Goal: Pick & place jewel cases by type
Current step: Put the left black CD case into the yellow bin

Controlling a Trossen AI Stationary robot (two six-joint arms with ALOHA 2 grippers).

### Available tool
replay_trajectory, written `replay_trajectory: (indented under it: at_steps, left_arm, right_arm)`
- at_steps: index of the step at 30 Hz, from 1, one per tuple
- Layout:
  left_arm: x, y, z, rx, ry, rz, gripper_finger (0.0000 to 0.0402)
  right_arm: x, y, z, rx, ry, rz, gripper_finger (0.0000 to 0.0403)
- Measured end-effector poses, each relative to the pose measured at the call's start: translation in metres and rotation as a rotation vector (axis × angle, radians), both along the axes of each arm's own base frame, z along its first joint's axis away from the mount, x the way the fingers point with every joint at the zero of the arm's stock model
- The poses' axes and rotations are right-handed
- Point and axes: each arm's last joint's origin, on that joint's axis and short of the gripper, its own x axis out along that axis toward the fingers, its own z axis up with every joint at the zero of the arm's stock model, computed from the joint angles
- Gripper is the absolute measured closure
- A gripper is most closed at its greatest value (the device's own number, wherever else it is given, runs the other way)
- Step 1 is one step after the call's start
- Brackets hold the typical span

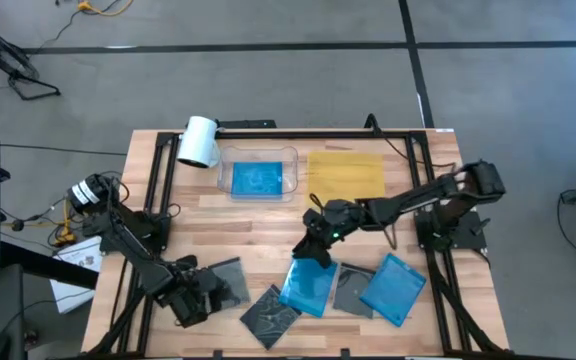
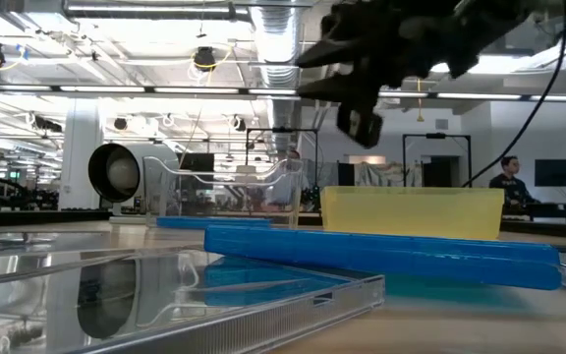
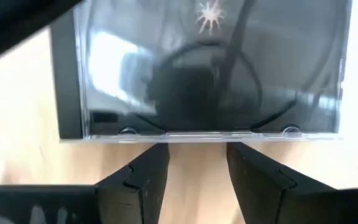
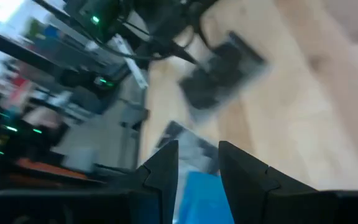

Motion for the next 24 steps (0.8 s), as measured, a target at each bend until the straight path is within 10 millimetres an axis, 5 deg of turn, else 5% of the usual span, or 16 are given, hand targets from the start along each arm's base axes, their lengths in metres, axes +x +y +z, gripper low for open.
replay_trajectory:
  at_steps: [12,24]
  left_arm:
    - [0.016,0.009,0.001,0.013,-0.058,-0.008,0.0242]
    - [0.020,0.017,0.002,0.097,-0.115,0.047,0.0242]
  right_arm:
    - [0.036,-0.008,-0.037,0.058,0.179,-0.020,0.0296]
    - [0.043,-0.012,-0.033,-0.061,0.276,-0.213,0.0296]
